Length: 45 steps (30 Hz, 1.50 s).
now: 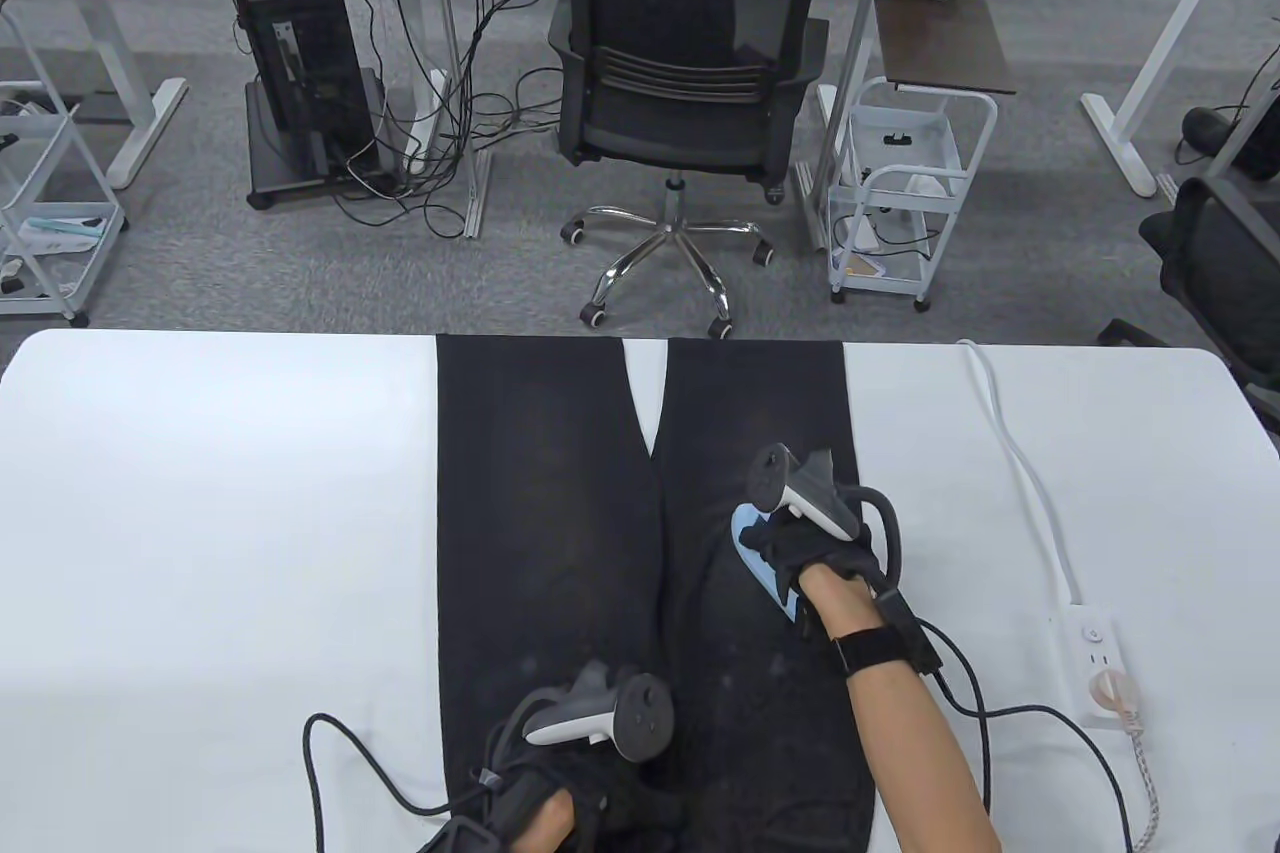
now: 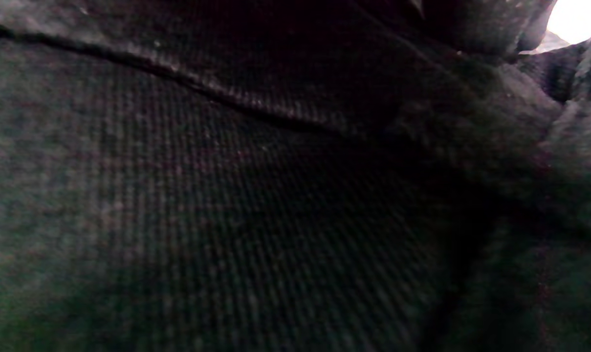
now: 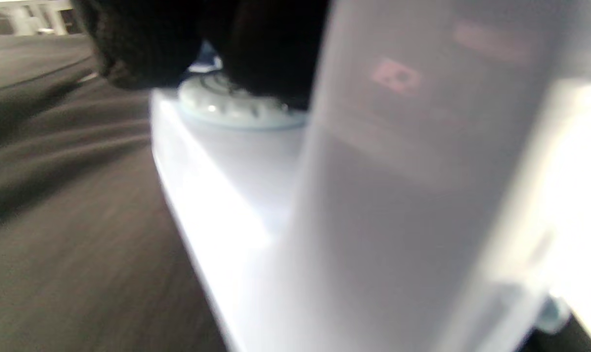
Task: Iron trousers with electric iron on table
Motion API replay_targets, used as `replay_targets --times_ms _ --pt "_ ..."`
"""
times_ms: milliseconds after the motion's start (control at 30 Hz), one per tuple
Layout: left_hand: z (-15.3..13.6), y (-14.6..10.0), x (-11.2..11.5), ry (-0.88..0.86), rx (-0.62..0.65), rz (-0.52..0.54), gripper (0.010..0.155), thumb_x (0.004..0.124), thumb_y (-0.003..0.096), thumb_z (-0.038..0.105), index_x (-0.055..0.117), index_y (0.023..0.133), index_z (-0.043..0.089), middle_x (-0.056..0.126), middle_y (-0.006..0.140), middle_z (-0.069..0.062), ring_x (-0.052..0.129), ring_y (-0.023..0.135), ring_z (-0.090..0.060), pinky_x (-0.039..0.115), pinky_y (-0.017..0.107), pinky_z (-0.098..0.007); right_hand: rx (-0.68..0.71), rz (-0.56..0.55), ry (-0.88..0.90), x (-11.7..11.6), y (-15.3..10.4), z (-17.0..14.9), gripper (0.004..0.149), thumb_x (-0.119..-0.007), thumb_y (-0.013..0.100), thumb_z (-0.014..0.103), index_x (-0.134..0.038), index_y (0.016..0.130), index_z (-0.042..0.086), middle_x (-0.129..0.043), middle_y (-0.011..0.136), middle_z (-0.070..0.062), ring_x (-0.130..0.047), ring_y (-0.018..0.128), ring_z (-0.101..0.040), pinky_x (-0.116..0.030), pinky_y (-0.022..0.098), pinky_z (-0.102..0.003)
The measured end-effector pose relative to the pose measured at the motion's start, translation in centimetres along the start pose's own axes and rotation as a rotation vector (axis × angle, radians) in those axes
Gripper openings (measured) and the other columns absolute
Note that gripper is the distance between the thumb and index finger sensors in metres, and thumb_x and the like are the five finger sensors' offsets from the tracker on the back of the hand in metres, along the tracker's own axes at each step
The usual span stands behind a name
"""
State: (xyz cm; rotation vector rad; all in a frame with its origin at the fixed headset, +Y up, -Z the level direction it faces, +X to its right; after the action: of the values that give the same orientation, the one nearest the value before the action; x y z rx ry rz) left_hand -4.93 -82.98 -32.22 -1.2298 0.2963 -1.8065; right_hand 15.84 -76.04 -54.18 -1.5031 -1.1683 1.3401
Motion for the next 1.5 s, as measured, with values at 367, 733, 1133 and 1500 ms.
replay_targets --times_ms 367,733,1133,1500 --pt "0.0 0.0 0.0 0.0 0.002 -0.002 0.113 0.071 0.05 0.067 -0.004 0.112 0.009 -0.013 0.109 -0.029 -0.004 0.098 -0.059 0.016 0.063 -0.08 -0.139 0.078 0.074 0.0 0.7 -0.7 0.056 -0.077 0.048 0.053 -0.068 0.078 0.007 -0.09 0.045 0.006 -0.096 0.023 -0.007 -0.09 0.023 -0.036" --pt "-0.1 0.0 0.1 -0.002 0.005 0.006 0.112 0.07 0.0502 0.067 -0.005 0.112 0.01 -0.013 0.11 -0.028 -0.006 0.098 -0.058 0.015 0.063 -0.079 0.056 0.148 0.023 -2.2 -7.3 0.3 0.053 -0.077 0.05 0.05 -0.069 0.077 0.006 -0.09 0.044 0.005 -0.097 0.023 -0.006 -0.091 0.022 -0.035" --pt "0.0 0.0 0.1 0.002 -0.004 0.008 0.111 0.069 0.0501 0.067 -0.005 0.112 0.011 -0.014 0.11 -0.028 -0.006 0.098 -0.057 0.015 0.064 -0.078 0.472 0.142 -0.111 -6.6 -23.0 0.9 0.052 -0.078 0.05 0.05 -0.069 0.077 0.006 -0.091 0.044 0.005 -0.097 0.022 -0.006 -0.091 0.022 -0.035" --pt "0.3 0.0 0.1 0.012 -0.003 0.001 0.111 0.069 0.0501 0.065 -0.006 0.111 0.01 -0.014 0.109 -0.03 -0.006 0.098 -0.059 0.015 0.063 -0.08 0.392 0.005 -0.147 -5.7 -21.1 1.1 0.058 -0.076 0.049 0.052 -0.07 0.081 0.005 -0.091 0.048 0.005 -0.097 0.025 -0.008 -0.09 0.023 -0.037"
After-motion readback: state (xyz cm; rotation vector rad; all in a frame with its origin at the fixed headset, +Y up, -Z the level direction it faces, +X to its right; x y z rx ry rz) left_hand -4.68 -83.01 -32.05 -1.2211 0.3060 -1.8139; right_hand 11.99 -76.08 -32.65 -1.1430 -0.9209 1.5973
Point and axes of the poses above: the tracker on the back of each hand, its own z axis roughly to the thumb side, its own y axis roughly from the wrist to the fingertips, x = y × z, the point moved 2 cm from there along y, roughly from the wrist to the fingertips
